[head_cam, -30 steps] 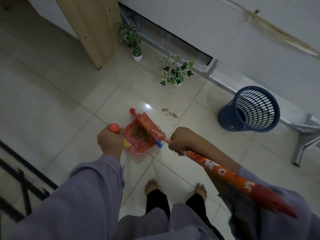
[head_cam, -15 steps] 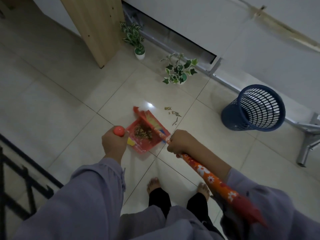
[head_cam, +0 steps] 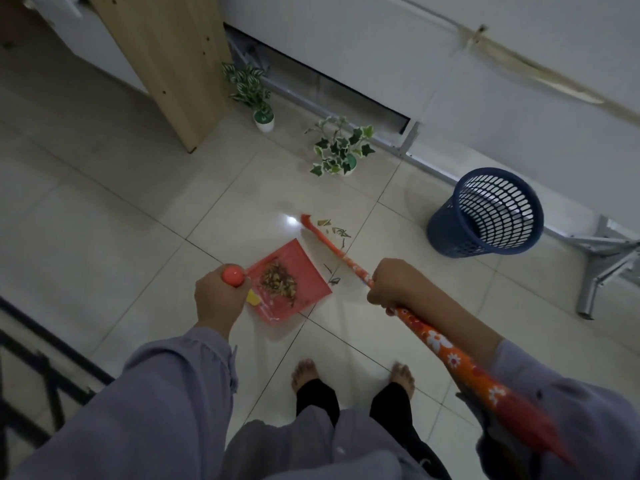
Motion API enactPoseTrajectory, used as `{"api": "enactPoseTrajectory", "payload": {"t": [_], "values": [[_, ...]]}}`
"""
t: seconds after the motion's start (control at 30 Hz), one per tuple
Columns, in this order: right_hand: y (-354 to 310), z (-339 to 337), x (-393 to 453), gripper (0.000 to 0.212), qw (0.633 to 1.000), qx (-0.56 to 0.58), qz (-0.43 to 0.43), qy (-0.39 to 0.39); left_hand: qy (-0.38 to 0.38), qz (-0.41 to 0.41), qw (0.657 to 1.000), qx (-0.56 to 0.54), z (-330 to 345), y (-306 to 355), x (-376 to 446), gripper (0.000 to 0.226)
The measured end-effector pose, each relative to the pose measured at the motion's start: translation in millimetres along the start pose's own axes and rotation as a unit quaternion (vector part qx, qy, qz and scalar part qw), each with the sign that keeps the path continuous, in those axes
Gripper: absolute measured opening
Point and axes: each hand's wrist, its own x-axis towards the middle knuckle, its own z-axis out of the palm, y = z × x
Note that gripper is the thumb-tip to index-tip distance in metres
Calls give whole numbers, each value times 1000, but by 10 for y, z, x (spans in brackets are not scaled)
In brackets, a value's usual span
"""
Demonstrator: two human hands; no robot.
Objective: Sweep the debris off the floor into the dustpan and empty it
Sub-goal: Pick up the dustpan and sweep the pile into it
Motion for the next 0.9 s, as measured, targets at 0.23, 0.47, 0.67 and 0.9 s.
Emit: {"api": "enactPoseTrajectory", "payload": {"t": [0.23, 0.47, 0.67, 0.9], "values": [[-24, 460, -41, 22, 997, 23, -27, -71, -8, 2, 1000, -4, 129, -126, -150, 15], [133, 160, -106, 29, 997, 48, -17, -57, 46, -36, 998, -22, 139, -147, -267, 11], [301, 22, -88, 25, 999, 27, -22, 1, 67, -43, 997, -17, 22, -70, -356, 17], [416, 271, -219, 23, 999, -16, -37, -10, 81, -30, 996, -3, -3, -225, -749, 15]]}}
